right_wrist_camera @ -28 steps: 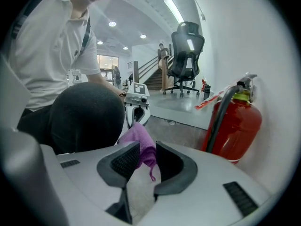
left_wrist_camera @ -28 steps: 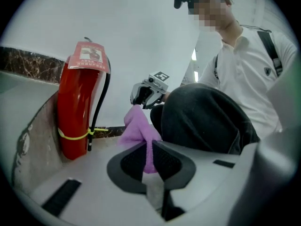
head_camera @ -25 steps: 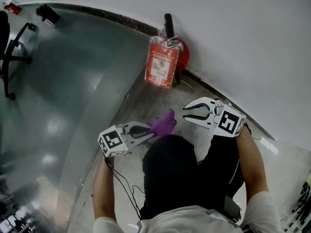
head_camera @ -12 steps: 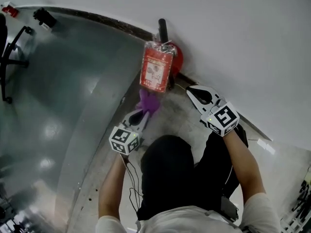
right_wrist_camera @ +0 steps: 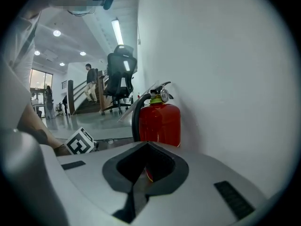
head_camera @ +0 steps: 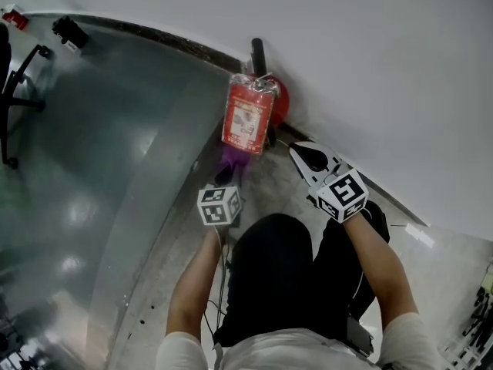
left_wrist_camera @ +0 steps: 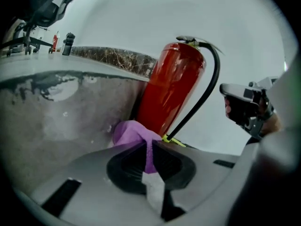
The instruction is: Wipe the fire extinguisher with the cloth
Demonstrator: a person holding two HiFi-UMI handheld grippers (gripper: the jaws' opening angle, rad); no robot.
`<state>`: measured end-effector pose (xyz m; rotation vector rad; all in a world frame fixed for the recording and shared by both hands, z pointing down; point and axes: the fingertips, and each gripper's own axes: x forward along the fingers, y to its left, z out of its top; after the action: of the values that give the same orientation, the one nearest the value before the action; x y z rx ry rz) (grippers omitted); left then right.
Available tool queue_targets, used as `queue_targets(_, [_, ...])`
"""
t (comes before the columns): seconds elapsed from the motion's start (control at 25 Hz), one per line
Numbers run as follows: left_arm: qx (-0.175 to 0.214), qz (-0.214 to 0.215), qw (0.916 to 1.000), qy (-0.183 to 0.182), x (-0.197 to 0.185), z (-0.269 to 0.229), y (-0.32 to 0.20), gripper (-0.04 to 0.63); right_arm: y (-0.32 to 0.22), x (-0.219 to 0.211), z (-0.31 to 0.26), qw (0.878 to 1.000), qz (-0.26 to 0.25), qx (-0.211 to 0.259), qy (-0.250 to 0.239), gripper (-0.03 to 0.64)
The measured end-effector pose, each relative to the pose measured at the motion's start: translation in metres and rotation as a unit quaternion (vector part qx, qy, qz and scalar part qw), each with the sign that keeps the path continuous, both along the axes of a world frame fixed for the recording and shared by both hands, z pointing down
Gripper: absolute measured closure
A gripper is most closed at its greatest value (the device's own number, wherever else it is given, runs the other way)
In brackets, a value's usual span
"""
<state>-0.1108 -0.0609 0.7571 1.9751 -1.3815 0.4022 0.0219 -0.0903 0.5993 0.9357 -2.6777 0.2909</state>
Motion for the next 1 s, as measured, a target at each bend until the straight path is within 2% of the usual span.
queue_targets(0.32, [-0.014, 0.05, 0.9986, -0.011, 0.021, 0.032, -0.032, 0.568, 0.002, 0.006, -0.01, 1.0, 0.017, 0.008, 0.005, 0.603])
queue_targets(0.6, [0.016, 0.089, 0.9957, -0.018, 0.036, 0.024, -0.052, 0.568, 0.001, 0.014, -0.017, 0.999, 0.029, 0.015, 0.007, 0.604])
queue_targets(0.76, [0.051, 0.12, 0.9909, -0.032, 0.041, 0.006, -0.055, 0.568, -0.004, 0.013, -0.02, 0.999, 0.033, 0.017, -0.004, 0.604])
queue_targets(1.0, [0.09, 0.122, 0.9875, -0.046, 0.042, -0.025, -0.055, 0.568, -0.005, 0.01, -0.019, 0.999, 0.031, 0.015, -0.01, 0.604])
